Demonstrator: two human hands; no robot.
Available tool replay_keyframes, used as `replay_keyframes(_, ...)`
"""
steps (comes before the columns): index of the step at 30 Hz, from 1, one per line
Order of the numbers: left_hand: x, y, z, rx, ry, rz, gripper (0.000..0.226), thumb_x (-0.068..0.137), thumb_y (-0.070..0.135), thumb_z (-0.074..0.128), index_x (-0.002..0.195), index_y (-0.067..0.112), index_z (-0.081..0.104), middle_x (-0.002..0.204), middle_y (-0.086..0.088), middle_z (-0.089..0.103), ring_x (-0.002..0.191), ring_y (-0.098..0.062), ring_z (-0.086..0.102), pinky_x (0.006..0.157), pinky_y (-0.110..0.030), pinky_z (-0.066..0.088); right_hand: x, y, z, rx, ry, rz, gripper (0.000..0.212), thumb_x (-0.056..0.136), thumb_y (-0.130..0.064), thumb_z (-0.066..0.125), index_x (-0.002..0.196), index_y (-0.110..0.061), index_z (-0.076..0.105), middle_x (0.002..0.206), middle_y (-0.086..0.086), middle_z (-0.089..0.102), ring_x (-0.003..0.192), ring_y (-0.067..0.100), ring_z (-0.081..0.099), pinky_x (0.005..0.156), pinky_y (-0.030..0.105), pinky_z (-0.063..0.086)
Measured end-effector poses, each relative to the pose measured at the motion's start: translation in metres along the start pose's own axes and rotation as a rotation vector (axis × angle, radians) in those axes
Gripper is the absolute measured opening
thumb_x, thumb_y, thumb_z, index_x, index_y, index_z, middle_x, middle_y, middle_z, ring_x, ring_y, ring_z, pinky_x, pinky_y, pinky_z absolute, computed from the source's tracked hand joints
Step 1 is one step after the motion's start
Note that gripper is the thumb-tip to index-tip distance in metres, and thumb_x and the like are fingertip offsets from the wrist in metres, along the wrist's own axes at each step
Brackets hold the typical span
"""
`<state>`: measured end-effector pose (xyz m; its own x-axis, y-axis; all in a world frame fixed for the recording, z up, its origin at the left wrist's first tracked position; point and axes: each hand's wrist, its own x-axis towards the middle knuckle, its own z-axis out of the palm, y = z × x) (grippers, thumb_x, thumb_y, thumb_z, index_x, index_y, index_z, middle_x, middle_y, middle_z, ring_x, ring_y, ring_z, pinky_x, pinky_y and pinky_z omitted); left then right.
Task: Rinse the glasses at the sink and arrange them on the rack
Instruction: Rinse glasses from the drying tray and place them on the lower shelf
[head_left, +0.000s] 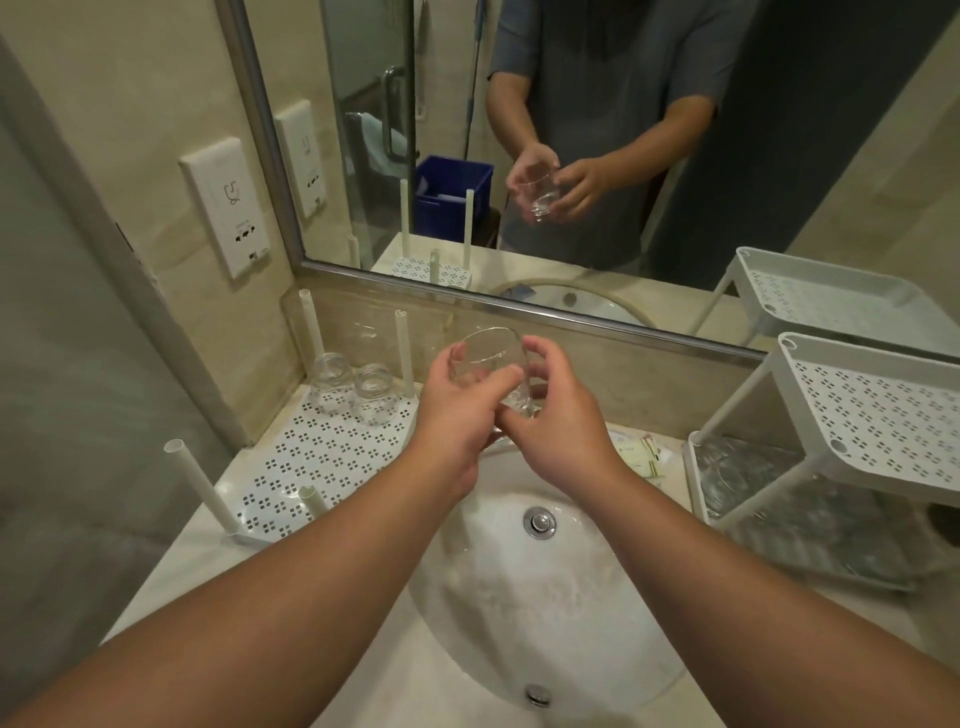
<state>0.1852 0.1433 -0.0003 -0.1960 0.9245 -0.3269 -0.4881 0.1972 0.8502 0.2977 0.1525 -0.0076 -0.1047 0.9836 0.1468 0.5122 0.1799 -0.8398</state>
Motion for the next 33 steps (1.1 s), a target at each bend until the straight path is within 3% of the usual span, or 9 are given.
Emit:
replay_keyframes(4,-0.004,-0.005,0.011,0.077,-0.071,0.023,0.066,0.079,0.001,0.074,0.13,0.032,0.045,0.114,0.001,0.068,0.085,-0.016,0.072,0.053,-0.024,0.052,-0.01,0.009,-0.011,0.076,0.029,0.021,0.078,0.072,-0.023,0.082,0.136,-0.041,0.041,0.121,-0.015,0.059,0.104,0.005,0.059,0.088,0.037,0.055)
replay_keyframes(10,-0.017,-0.026,0.039,0.144,-0.189,0.005,0.067,0.079,0.0,0.076,0.129,0.031,0.045,0.119,-0.001,0.063,0.089,-0.011,0.071,0.055,-0.022,0.053,-0.028,0.031,-0.04,0.081,0.107,0.073,0.085,0.072,-0.022,0.08,0.141,-0.043,0.037,0.124,-0.019,0.056,0.11,-0.003,0.055,0.094,0.034,0.053)
replay_keyframes(15,-0.027,-0.054,0.069,0.2,-0.278,-0.044,0.066,0.078,0.009,0.081,0.128,0.031,0.045,0.126,-0.006,0.062,0.107,-0.024,0.069,0.071,-0.036,0.056,-0.047,0.058,-0.072,0.14,0.169,0.164,0.082,0.07,-0.023,0.078,0.141,-0.039,0.04,0.121,-0.022,0.058,0.106,-0.006,0.058,0.089,0.035,0.056)
replay_keyframes(21,-0.04,-0.097,0.11,0.265,-0.373,-0.115,0.065,0.077,0.012,0.083,0.128,0.03,0.048,0.121,-0.004,0.061,0.09,-0.012,0.073,0.06,-0.027,0.056,-0.075,0.094,-0.114,0.146,0.251,0.237,0.077,0.066,-0.024,0.078,0.13,-0.047,0.041,0.117,-0.023,0.057,0.099,-0.016,0.055,0.081,0.021,0.052)
replay_keyframes(24,-0.047,-0.118,0.131,0.294,-0.403,-0.156,0.065,0.076,0.011,0.084,0.128,0.029,0.048,0.12,-0.005,0.061,0.088,-0.011,0.073,0.059,-0.025,0.056,-0.087,0.114,-0.134,0.174,0.277,0.272,0.075,0.069,-0.017,0.08,0.128,-0.046,0.043,0.117,-0.019,0.06,0.097,-0.017,0.057,0.082,0.023,0.054)
replay_keyframes(26,-0.053,-0.132,0.144,0.327,-0.426,-0.175,0.066,0.076,0.012,0.085,0.128,0.029,0.048,0.121,-0.006,0.061,0.096,-0.015,0.072,0.063,-0.028,0.057,-0.095,0.128,-0.147,0.183,0.291,0.294,0.077,0.069,-0.017,0.08,0.13,-0.046,0.042,0.117,-0.021,0.059,0.099,-0.017,0.056,0.084,0.023,0.054)
replay_keyframes(30,-0.06,-0.161,0.167,0.429,-0.46,-0.205,0.069,0.076,0.018,0.086,0.13,0.028,0.045,0.126,-0.01,0.059,0.11,-0.022,0.066,0.089,-0.044,0.058,-0.112,0.158,-0.172,0.188,0.323,0.35,0.081,0.068,-0.019,0.08,0.135,-0.043,0.041,0.117,-0.024,0.056,0.106,-0.012,0.055,0.089,0.024,0.052)
replay_keyframes(31,-0.062,-0.169,0.173,0.457,-0.465,-0.203,0.07,0.076,0.019,0.086,0.131,0.027,0.044,0.125,-0.01,0.058,0.11,-0.021,0.065,0.09,-0.043,0.057,-0.116,0.166,-0.177,0.187,0.322,0.365,0.081,0.069,-0.019,0.08,0.135,-0.044,0.041,0.118,-0.023,0.056,0.107,-0.009,0.056,0.089,0.024,0.052)
replay_keyframes(33,-0.066,-0.184,0.184,0.511,-0.47,-0.187,0.07,0.075,0.022,0.087,0.13,0.029,0.045,0.119,-0.005,0.059,0.103,-0.012,0.066,0.076,-0.026,0.056,-0.123,0.182,-0.189,0.185,0.312,0.389,0.081,0.07,-0.021,0.082,0.135,-0.045,0.04,0.122,-0.02,0.056,0.111,-0.002,0.056,0.088,0.026,0.054)
